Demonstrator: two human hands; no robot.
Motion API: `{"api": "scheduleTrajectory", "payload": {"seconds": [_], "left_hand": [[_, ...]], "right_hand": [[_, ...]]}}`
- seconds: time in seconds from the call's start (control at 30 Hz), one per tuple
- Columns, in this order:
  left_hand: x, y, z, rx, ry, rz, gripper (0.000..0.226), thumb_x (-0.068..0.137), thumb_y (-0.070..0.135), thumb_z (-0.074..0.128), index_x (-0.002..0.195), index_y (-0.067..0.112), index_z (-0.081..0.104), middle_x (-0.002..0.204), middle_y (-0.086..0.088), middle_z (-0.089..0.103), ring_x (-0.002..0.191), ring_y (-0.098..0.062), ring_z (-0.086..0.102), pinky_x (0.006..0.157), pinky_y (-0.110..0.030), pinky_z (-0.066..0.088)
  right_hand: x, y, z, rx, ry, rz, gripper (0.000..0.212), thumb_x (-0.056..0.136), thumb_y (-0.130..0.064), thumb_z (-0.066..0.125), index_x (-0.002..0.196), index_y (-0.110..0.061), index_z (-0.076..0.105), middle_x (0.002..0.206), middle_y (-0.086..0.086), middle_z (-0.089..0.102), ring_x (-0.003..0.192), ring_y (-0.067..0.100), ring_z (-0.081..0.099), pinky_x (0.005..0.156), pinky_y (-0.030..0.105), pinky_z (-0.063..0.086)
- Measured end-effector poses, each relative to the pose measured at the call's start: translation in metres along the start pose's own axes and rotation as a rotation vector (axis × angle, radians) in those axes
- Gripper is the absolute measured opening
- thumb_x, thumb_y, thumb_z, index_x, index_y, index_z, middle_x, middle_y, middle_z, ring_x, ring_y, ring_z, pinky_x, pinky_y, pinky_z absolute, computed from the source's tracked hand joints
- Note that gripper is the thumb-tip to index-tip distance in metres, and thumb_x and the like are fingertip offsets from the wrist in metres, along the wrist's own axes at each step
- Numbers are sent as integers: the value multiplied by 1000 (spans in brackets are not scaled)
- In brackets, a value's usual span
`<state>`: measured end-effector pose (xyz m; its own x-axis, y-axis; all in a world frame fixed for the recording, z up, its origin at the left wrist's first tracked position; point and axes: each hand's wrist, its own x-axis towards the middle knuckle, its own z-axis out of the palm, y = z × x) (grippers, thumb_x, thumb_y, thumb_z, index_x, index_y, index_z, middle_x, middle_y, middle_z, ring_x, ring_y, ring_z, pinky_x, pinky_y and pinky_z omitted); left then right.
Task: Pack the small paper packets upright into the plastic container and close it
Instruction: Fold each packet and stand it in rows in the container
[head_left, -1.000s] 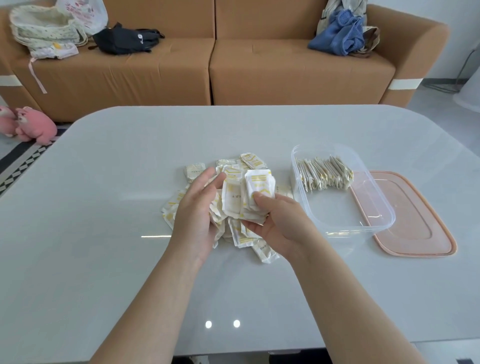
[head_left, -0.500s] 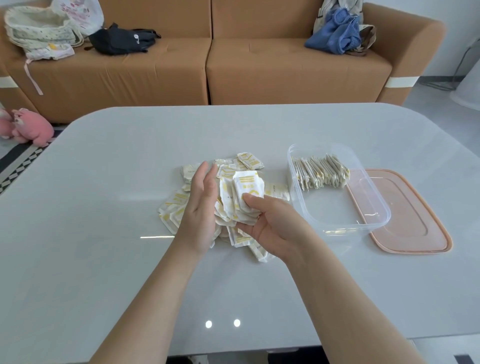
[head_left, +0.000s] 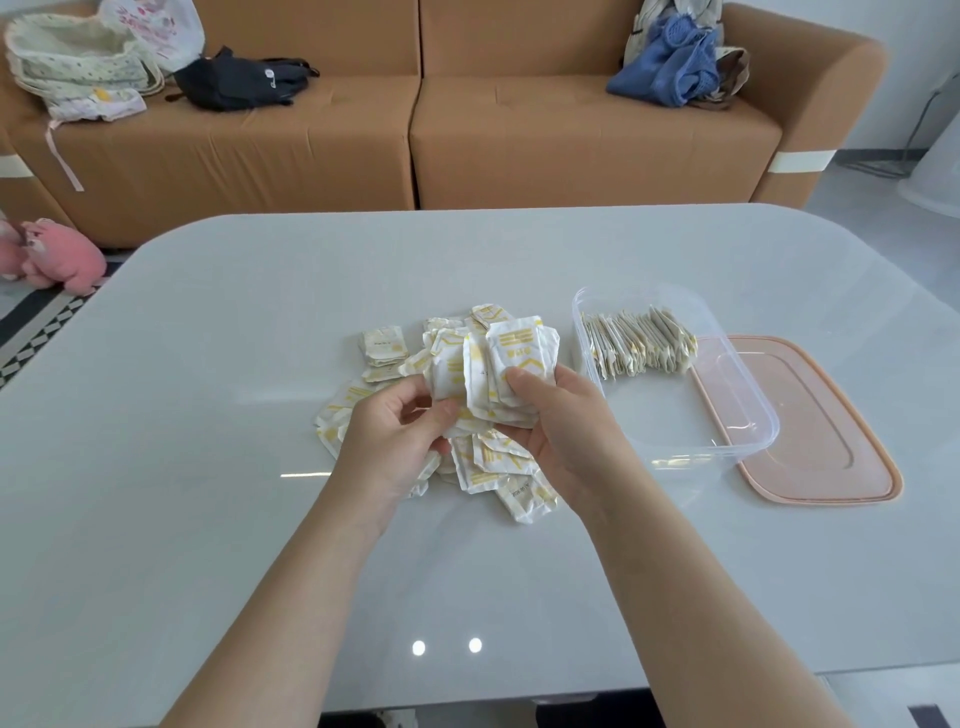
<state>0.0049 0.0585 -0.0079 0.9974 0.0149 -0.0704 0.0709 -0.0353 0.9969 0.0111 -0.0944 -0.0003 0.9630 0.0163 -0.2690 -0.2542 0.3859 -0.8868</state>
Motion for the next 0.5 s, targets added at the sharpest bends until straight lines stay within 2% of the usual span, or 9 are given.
{"api": "scheduleTrajectory", "payload": {"seconds": [0.1,0.2,0.27,0.33,0.4,0.5], "left_hand": [[0,0,0,-4,63,-4,13,84,5,70,94,14,71,65,9,66,53,-5,55,58,-17,48],[-1,1,-1,-22,80,8,9,85,12,71,94,13,72,68,5,66,55,-4,56,61,-18,50],[0,0,-3,-1,64,33,13,90,21,66,91,10,73,77,-6,66,62,-11,57,73,-31,51],[0,-1,-3,6,57,37,20,94,23,61,91,6,72,81,-12,64,67,-17,56,77,-39,49],[0,-1,-3,23,54,52,21,95,19,58,86,6,71,77,-8,64,67,-17,55,74,-37,49],[-2,2,-2,80,26,73,25,94,12,59,72,20,69,63,10,59,58,-11,51,63,-21,46]], "right_hand": [[-1,-2,0,-3,-53,35,20,96,-5,52,113,0,61,109,21,69,95,30,69,82,36,58],[-2,-4,-2,10,-82,37,18,96,-3,51,109,-2,63,101,15,70,88,24,70,73,31,59],[-2,-4,-3,13,-83,26,17,95,-2,51,107,-4,63,100,13,70,87,24,70,76,32,59],[-3,-3,-2,11,-83,12,18,95,-2,50,109,-3,63,104,15,70,92,27,69,85,37,58],[-3,-2,1,8,-94,19,21,95,-2,51,113,-1,61,109,19,68,98,31,68,91,42,55],[-5,-2,3,-22,-137,43,24,96,-3,49,118,1,60,108,18,69,100,31,67,95,45,53]]}}
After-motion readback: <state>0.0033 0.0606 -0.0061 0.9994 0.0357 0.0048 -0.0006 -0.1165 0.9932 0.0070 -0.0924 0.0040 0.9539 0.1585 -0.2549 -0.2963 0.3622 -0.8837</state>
